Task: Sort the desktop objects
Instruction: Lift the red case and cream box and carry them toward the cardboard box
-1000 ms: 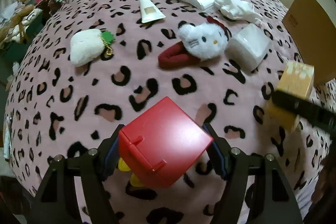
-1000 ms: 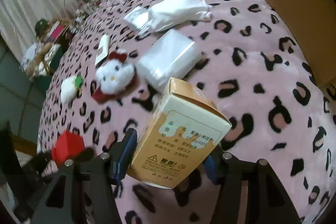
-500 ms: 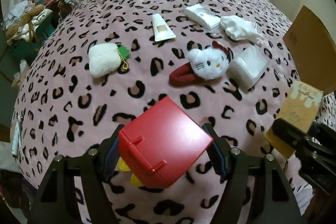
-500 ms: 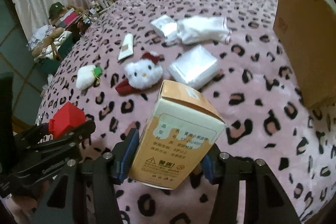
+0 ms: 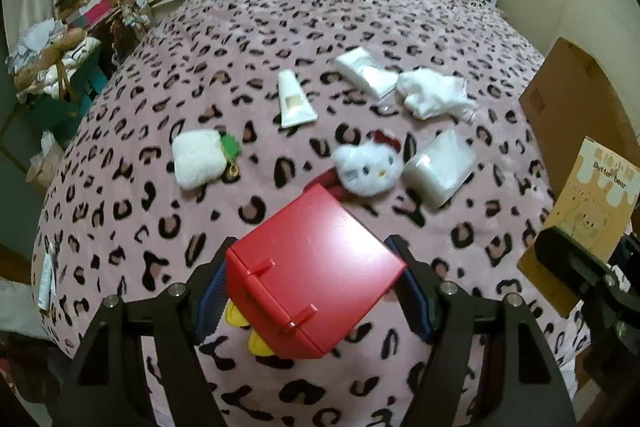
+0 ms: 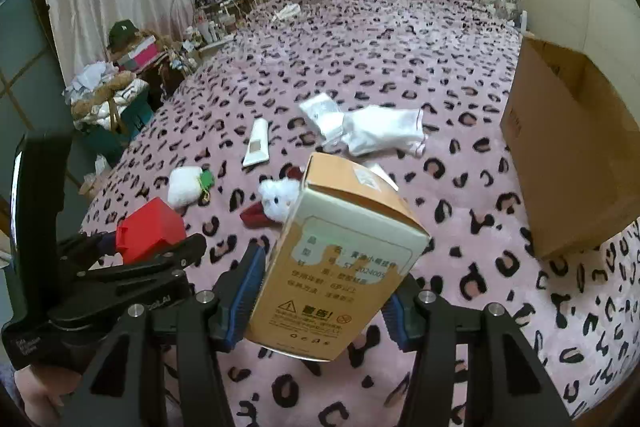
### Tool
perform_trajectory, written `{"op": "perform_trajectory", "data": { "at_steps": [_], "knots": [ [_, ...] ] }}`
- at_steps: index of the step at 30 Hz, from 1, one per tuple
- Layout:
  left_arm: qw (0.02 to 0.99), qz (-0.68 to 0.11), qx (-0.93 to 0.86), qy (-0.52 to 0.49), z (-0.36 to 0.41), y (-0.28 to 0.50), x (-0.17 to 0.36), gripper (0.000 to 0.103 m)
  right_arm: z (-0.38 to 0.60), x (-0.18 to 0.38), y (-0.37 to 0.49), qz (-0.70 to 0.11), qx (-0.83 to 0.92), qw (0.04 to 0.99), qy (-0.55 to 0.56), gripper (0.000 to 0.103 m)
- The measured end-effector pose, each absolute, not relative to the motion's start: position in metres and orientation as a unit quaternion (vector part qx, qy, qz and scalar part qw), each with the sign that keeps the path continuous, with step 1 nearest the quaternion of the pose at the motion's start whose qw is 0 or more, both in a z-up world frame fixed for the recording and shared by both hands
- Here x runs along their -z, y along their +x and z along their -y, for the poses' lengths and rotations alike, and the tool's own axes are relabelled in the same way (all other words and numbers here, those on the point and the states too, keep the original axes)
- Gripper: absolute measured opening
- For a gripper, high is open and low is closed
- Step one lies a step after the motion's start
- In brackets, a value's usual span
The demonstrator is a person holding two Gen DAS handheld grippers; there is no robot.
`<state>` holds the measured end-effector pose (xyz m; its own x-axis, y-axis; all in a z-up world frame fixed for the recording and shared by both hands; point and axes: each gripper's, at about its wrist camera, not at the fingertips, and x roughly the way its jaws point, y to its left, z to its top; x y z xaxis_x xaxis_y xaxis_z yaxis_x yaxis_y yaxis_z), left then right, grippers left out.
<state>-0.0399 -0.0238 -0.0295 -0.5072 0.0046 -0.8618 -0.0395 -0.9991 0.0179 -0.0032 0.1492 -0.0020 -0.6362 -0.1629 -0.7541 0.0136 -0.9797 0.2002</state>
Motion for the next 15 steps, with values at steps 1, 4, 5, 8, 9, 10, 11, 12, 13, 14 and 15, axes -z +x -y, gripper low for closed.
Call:
{"op": "perform_trajectory", "data": {
  "at_steps": [1, 4, 5, 8, 9, 10, 11, 12, 13, 14, 15],
  "knots": [
    [0.014, -0.017, -0.87, -0.493, 0.022, -0.041, 0.024, 0.073, -0.15, -0.001, -0.003, 0.086, 0.901, 0.049, 0.422, 0.055],
    [0.019, -0.014, -0.873, -0.488, 0.017, -0.043, 0.014, 0.073, -0.153, -0.009, -0.001, 0.083, 0.905, 0.048, 0.415, 0.055],
    [0.019, -0.014, -0.873, -0.487, 0.016, -0.044, 0.013, 0.073, -0.154, -0.011, -0.001, 0.083, 0.906, 0.046, 0.412, 0.055],
    [0.022, -0.019, -0.875, -0.483, 0.01, -0.045, 0.006, 0.073, -0.157, -0.016, 0.003, 0.083, 0.909, 0.044, 0.406, 0.055],
    [0.024, -0.021, -0.876, -0.482, 0.007, -0.045, 0.004, 0.073, -0.157, -0.018, 0.003, 0.082, 0.91, 0.043, 0.405, 0.055],
    [0.025, -0.022, -0.876, -0.481, 0.005, -0.044, 0.003, 0.073, -0.158, -0.019, 0.005, 0.079, 0.911, 0.039, 0.403, 0.055],
    [0.026, -0.023, -0.876, -0.481, 0.003, -0.044, 0.002, 0.073, -0.159, -0.019, 0.005, 0.078, 0.911, 0.038, 0.402, 0.055],
    [0.029, -0.025, -0.876, -0.481, 0.0, -0.044, 0.002, 0.073, -0.161, -0.019, 0.006, 0.079, 0.911, 0.037, 0.403, 0.055],
    [0.03, -0.026, -0.876, -0.481, -0.002, -0.044, 0.002, 0.073, -0.163, -0.019, 0.006, 0.081, 0.91, 0.036, 0.404, 0.055],
    [0.031, -0.027, -0.876, -0.481, -0.004, -0.044, 0.002, 0.073, -0.166, -0.018, 0.006, 0.084, 0.91, 0.036, 0.405, 0.055],
    [0.032, -0.029, -0.875, -0.482, -0.006, -0.044, 0.002, 0.073, -0.167, -0.017, 0.007, 0.085, 0.909, 0.035, 0.407, 0.055]
  ]
}}
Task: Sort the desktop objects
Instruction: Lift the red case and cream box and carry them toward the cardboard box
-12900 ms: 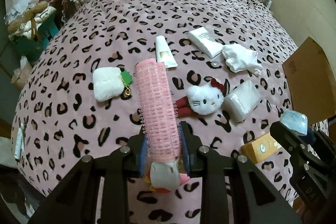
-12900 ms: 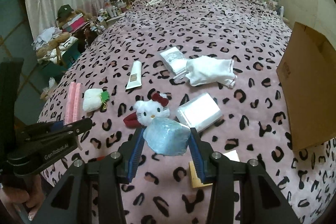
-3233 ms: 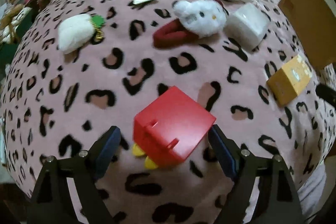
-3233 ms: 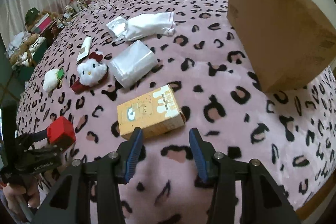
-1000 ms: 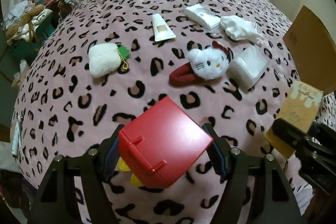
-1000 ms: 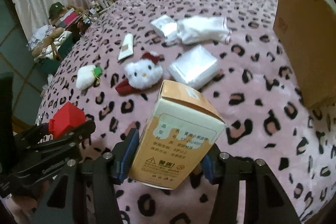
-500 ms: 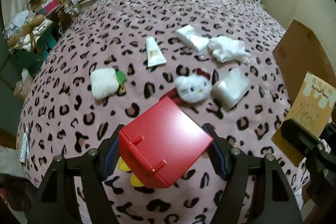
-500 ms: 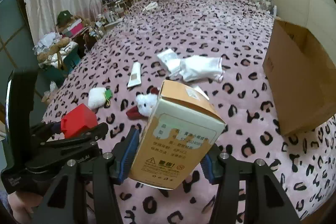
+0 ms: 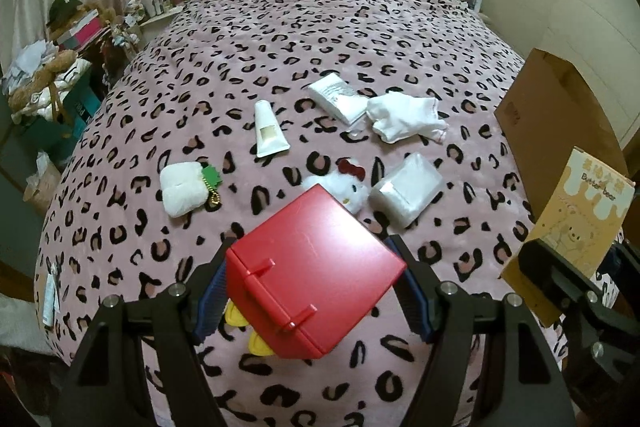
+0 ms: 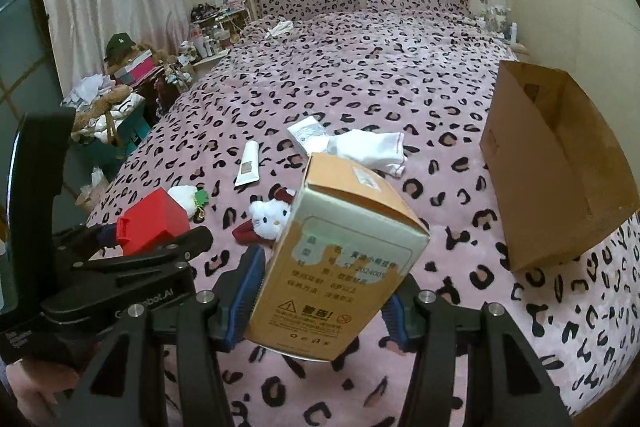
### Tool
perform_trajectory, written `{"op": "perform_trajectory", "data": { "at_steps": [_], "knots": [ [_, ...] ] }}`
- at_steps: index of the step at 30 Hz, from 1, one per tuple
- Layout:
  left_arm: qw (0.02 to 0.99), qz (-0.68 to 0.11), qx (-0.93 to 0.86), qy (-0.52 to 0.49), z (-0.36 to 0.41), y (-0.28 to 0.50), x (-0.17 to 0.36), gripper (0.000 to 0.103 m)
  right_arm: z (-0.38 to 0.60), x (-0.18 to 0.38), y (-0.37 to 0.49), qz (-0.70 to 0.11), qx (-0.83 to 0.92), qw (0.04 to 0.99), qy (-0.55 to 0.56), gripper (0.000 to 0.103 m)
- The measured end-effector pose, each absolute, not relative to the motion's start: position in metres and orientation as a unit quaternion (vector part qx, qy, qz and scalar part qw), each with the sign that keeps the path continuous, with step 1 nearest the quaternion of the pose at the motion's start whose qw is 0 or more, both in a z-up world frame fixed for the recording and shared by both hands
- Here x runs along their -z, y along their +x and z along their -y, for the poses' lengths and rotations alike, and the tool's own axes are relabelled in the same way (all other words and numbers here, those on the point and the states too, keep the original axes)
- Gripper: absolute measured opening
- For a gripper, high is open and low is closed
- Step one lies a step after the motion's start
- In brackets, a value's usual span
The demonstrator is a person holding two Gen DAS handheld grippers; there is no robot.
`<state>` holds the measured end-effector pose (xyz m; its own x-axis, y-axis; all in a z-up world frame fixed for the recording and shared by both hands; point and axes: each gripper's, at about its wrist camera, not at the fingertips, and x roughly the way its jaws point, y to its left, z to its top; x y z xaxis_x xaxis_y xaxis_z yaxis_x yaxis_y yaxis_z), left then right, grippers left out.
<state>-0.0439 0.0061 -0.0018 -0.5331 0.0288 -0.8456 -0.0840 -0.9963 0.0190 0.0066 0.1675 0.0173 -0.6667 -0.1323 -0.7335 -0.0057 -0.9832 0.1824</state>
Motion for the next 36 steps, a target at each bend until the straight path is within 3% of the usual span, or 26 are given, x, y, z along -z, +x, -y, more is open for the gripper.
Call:
{"op": "perform_trajectory", "data": {
  "at_steps": [36],
  "knots": [
    [0.141, -0.088, -0.868, -0.467, -0.133, -0.057, -0.01, 0.073, -0.273, -0.04, 0.05, 0.115, 0.919, -0.076, 0.37, 0.055]
  ]
}}
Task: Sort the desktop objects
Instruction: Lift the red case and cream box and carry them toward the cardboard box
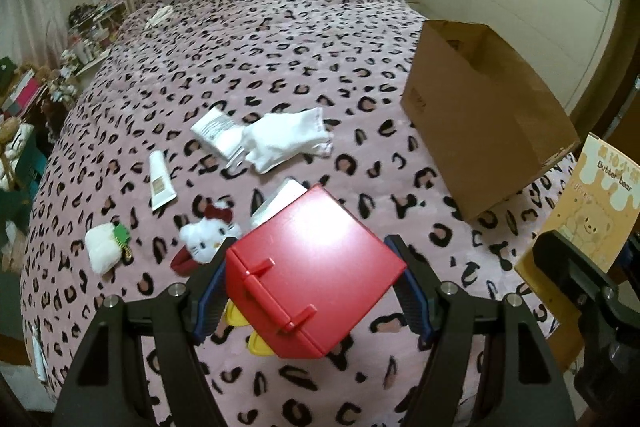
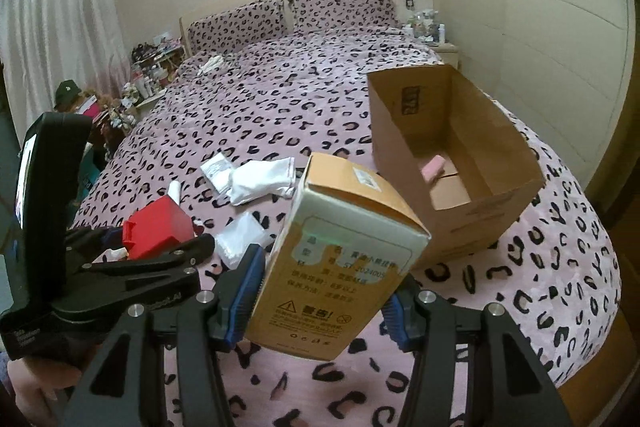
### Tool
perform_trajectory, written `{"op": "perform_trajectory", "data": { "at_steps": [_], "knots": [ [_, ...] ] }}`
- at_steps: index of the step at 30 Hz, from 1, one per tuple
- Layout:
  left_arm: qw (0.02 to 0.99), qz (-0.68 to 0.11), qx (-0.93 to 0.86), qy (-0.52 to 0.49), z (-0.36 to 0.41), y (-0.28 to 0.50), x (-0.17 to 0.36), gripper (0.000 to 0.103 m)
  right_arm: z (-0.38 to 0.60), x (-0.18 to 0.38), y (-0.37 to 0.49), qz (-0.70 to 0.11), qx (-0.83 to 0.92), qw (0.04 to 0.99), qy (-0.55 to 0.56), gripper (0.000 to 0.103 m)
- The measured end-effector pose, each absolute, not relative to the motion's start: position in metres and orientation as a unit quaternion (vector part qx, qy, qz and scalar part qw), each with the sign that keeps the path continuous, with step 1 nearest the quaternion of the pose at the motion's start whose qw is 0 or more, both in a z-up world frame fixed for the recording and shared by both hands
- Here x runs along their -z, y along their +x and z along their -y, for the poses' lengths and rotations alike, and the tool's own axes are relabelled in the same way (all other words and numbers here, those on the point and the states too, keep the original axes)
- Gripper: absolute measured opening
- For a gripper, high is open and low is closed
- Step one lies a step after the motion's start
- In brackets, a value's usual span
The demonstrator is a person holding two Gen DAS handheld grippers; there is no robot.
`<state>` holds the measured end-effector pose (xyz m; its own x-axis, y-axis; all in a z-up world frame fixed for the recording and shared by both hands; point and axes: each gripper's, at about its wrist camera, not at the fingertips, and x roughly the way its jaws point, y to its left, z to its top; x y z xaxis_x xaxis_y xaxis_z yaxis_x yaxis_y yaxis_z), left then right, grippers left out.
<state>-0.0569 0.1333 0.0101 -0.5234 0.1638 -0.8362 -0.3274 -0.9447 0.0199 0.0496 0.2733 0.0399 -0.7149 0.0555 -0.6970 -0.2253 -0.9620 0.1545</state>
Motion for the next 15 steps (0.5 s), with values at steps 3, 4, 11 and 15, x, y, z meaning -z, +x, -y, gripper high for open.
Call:
{"op": "perform_trajectory", "data": {
  "at_steps": [3, 4, 11, 15],
  "knots": [
    [0.155, -0.093, -0.868, -0.463, -0.144, -0.057, -0.012, 0.073, -0.279, -0.043, 0.053, -0.114, -0.919, 0.086, -0.367, 0.055],
    [0.16, -0.095, -0.867, -0.462, -0.149, -0.057, -0.013, 0.073, -0.281, -0.044, 0.054, -0.115, -0.919, 0.089, -0.366, 0.055],
    [0.195, -0.112, -0.862, -0.454, -0.179, -0.054, -0.015, 0.073, -0.298, -0.048, 0.062, -0.115, -0.917, 0.114, -0.364, 0.055],
    [0.207, -0.115, -0.859, -0.454, -0.193, -0.053, -0.014, 0.073, -0.307, -0.048, 0.066, -0.115, -0.916, 0.122, -0.364, 0.055]
  ]
}}
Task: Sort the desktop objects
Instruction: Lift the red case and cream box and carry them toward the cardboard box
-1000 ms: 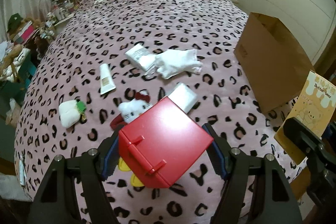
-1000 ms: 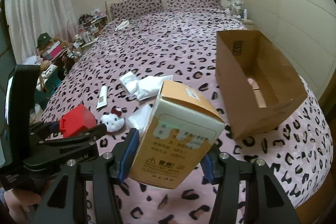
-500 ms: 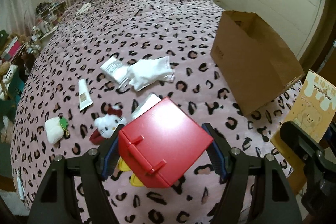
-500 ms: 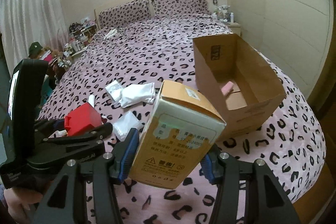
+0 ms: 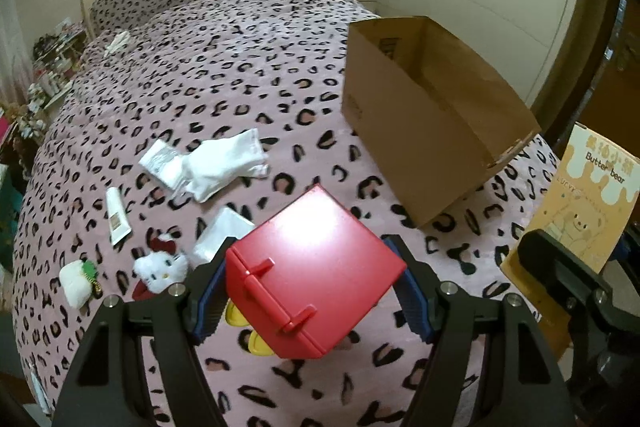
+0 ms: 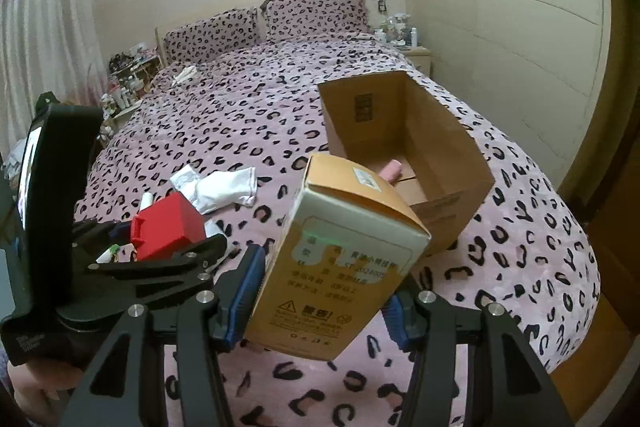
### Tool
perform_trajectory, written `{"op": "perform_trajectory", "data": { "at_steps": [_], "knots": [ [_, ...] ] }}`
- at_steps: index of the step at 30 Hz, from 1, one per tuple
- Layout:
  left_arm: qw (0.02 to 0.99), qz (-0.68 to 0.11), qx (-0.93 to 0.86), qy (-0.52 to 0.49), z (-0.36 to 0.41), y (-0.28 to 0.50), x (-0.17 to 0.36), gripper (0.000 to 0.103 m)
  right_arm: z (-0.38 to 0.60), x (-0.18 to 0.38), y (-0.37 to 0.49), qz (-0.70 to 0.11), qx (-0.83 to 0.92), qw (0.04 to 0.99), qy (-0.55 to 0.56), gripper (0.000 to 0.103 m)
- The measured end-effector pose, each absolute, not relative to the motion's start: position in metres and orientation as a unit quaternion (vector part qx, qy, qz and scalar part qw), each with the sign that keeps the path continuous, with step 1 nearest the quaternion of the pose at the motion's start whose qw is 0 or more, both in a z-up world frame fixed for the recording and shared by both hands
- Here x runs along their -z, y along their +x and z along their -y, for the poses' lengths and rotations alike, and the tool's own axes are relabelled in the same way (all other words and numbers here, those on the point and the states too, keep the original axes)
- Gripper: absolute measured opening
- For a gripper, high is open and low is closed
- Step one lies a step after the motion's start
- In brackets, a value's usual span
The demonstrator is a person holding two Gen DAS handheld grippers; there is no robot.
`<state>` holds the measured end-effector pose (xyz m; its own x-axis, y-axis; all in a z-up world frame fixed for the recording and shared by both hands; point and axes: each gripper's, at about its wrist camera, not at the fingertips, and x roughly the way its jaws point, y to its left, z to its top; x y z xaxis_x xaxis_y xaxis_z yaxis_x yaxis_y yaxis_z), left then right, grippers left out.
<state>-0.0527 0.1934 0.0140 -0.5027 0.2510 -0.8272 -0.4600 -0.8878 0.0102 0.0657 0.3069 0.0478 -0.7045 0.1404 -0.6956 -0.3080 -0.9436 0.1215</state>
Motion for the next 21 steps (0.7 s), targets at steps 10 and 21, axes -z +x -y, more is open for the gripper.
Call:
{"op": "perform_trajectory", "data": {
  "at_steps": [10, 21],
  "knots": [
    [0.22, -0.128, -0.854, -0.454, -0.216, -0.055, -0.01, 0.073, -0.321, -0.046, 0.068, -0.117, -0.912, 0.135, -0.369, 0.055],
    [0.229, -0.142, -0.847, -0.457, -0.238, -0.057, -0.005, 0.073, -0.337, -0.037, 0.07, -0.129, -0.906, 0.144, -0.377, 0.055]
  ]
}}
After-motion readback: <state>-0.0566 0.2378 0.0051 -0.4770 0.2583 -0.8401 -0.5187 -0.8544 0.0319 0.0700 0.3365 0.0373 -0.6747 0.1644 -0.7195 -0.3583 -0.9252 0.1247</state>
